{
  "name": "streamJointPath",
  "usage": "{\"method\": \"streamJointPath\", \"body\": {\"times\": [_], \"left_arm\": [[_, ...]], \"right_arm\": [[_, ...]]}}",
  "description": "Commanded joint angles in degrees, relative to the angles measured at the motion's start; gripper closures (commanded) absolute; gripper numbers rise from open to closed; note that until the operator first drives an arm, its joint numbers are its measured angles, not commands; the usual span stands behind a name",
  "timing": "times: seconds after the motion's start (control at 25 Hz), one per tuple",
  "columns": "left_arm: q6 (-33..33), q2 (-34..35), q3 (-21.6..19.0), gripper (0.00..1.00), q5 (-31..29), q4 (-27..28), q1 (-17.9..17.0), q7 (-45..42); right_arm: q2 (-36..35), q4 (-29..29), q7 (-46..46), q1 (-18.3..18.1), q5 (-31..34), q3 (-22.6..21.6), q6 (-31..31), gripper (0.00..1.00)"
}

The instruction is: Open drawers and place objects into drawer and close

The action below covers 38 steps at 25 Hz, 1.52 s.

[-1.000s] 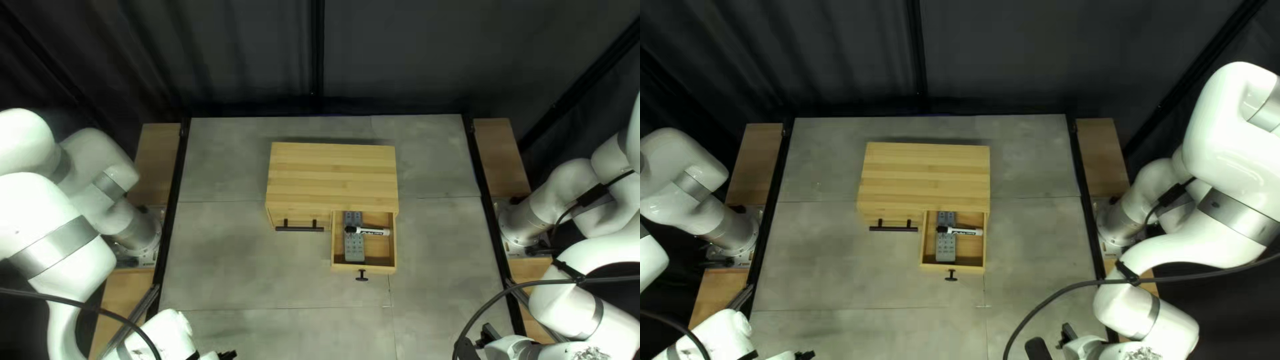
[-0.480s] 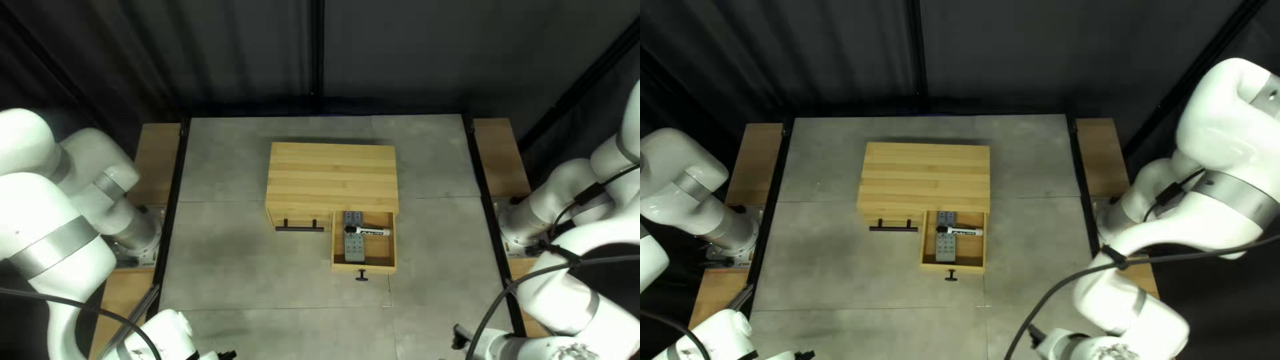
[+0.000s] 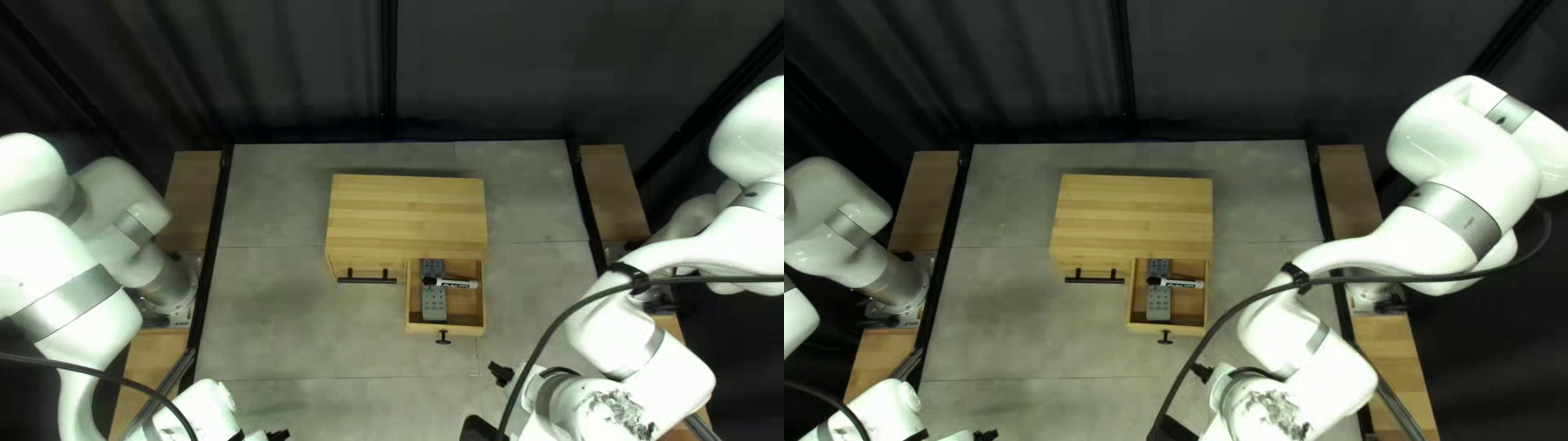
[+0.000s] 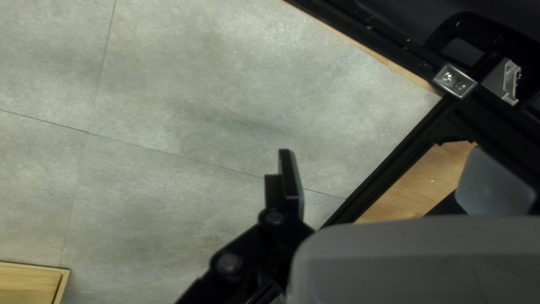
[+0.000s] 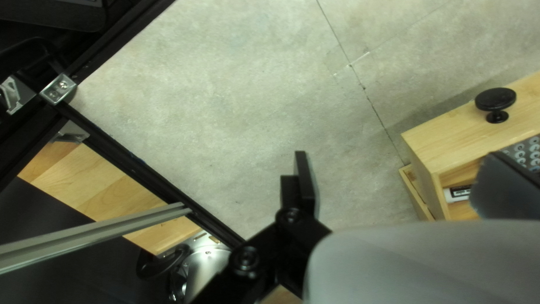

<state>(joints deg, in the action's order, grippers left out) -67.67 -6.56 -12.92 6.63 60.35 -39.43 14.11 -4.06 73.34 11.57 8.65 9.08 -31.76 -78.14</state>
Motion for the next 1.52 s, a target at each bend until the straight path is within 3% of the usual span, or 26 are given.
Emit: {"method": "streamJointPath", "body": {"times": [0.04,0.12,0.56,1.16,1.52], "left_arm": [[0.0,0.0,0.0,0.00,0.0,0.0,0.0,0.0],[0.0,0.0,0.0,0.00,0.0,0.0,0.0,0.0],[0.0,0.0,0.0,0.00,0.0,0.0,0.0,0.0],[0.0,0.0,0.0,0.00,0.0,0.0,0.0,0.0],[0.0,0.0,0.0,0.00,0.0,0.0,0.0,0.0]], "right_arm": [[0.0,0.0,0.0,0.0,0.0,0.0,0.0,0.00],[0.5,-1.6,1.1,0.9,3.2,-0.7,3.3,0.00],[-2.9,-3.3,11.7,0.9,13.0,-0.5,8.3,0.00],[-20.2,13.1,18.5,5.4,22.7,1.3,-2.1,0.00],[-25.0,15.7,19.7,7.0,26.7,2.8,-3.9,0.00]]}}
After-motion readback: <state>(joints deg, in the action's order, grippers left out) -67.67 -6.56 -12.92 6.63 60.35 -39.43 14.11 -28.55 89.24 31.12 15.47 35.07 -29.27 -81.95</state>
